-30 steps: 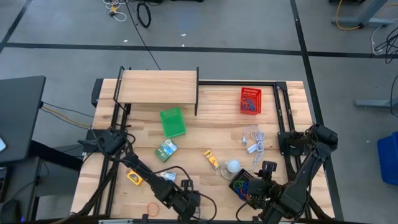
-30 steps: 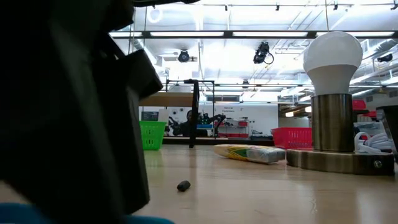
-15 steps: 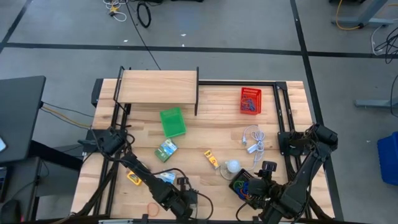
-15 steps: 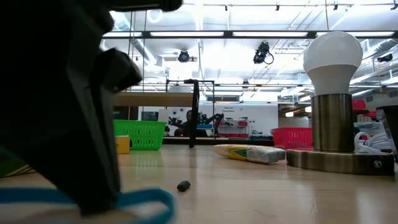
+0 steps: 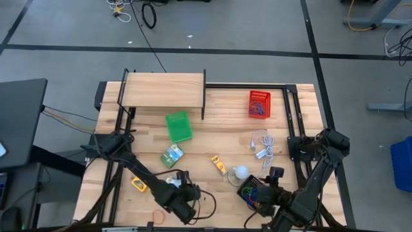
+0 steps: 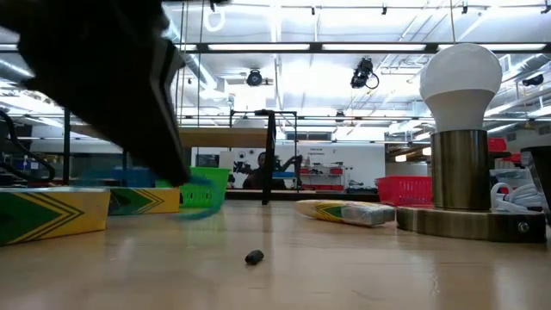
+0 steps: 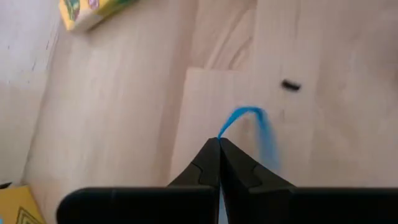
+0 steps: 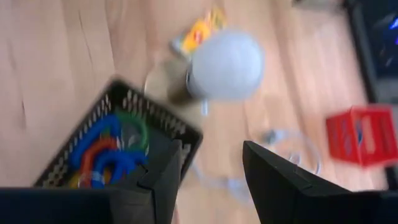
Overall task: Pick & Place Office Desk Supplies
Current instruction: Put the blue rubber band into the red basket
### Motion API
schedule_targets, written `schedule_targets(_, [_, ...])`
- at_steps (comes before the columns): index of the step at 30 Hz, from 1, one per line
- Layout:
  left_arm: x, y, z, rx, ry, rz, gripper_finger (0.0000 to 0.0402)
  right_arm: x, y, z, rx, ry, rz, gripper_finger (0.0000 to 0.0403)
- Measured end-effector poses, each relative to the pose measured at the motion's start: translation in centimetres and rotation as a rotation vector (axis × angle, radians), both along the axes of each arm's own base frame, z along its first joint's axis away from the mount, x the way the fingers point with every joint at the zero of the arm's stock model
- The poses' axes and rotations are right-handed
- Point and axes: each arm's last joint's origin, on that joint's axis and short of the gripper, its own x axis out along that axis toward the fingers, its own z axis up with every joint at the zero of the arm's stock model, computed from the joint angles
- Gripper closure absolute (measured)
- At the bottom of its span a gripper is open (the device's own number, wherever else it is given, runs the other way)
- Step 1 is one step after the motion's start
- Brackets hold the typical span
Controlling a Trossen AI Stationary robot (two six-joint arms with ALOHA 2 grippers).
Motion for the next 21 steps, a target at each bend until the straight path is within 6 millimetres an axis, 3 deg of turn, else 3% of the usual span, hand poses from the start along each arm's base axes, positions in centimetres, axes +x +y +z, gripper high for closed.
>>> schedule_targets(6, [0.0,0.3,1.8,0.042,-0.081,0.013,0.0401,0.9,1.1,0.3,-0.064,-0.218,0.133,0.0224])
schedule_targets(13, [-0.2,0.8,4.5,0.124,-0.197,0.01,0.0401,3.4,2.9,1.0,-0.061,-0.371,0.298,0.0224])
schedule_targets(21, [-0.2,1.3,8.1,0.244,-0.359,-0.005,0.0401,6.9,1.7,0.9,-0.031,-0.438,0.283,0.0224])
